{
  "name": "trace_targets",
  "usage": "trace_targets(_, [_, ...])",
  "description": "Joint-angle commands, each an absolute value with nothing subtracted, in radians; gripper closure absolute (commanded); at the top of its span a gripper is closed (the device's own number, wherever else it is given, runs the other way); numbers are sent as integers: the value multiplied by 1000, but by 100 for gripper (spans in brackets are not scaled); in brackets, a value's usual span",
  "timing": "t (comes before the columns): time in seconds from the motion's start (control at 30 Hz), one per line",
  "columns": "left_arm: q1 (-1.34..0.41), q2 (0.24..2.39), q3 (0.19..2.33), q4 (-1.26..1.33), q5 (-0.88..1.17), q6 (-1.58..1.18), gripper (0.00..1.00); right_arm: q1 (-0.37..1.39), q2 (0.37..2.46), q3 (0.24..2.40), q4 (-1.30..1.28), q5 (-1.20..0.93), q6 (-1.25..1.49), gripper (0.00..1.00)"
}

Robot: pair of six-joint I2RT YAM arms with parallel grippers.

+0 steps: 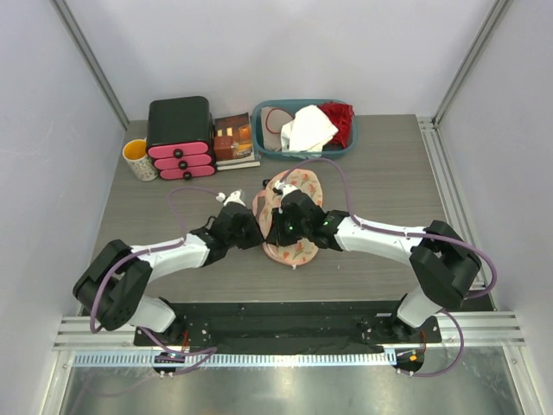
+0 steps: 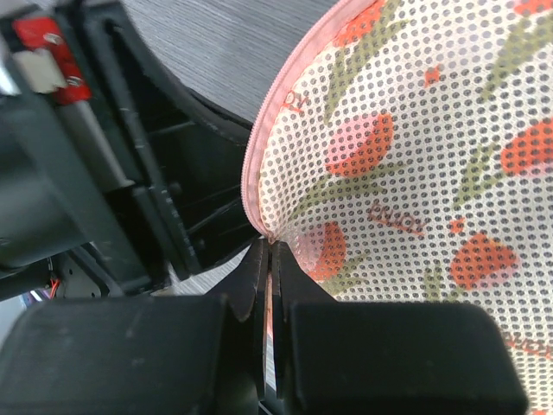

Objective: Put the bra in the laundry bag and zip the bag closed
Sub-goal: Adjust the laundry bag at the center of the board.

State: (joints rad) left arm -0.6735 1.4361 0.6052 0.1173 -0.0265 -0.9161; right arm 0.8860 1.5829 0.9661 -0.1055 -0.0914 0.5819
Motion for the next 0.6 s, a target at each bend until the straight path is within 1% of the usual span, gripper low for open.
trace_targets(0.0, [-672,1312,583,71,-64,-927,77,888,1571,966,-60,-103,591,96])
trace_targets(0.1, [-672,1241,551,3,-90,-920,65,887,1563,968,-69,-87,584,95])
trace_targets(0.17, [-672,1177,537,-26,-100,-916,62,885,1560,968,-72,-89,583,95])
trace_targets(0.23, [-670,1143,534,-38,-92,-910,65,885,1560,966,-75,-92,581,94])
trace_targets(0.3, [-670,1140,541,-35,-84,-908,71,884,1557,966,-77,-92,578,95])
trace_targets(0.37, [-670,1158,555,-35,-87,-910,75,884,1557,966,-78,-97,581,94])
trace_targets(0.4, [-670,1167,561,-40,-90,-910,81,884,1557,966,-78,-100,580,93])
trace_targets(0.43, [-669,1173,566,-51,-112,-920,84,884,1565,971,-78,-112,577,92])
trace_targets(0.47, [-670,1173,572,-67,-123,-923,85,884,1571,976,-77,-121,572,92])
trace_targets(0.57, [-670,1163,561,-57,-141,-930,85,884,1588,986,-78,-144,571,91])
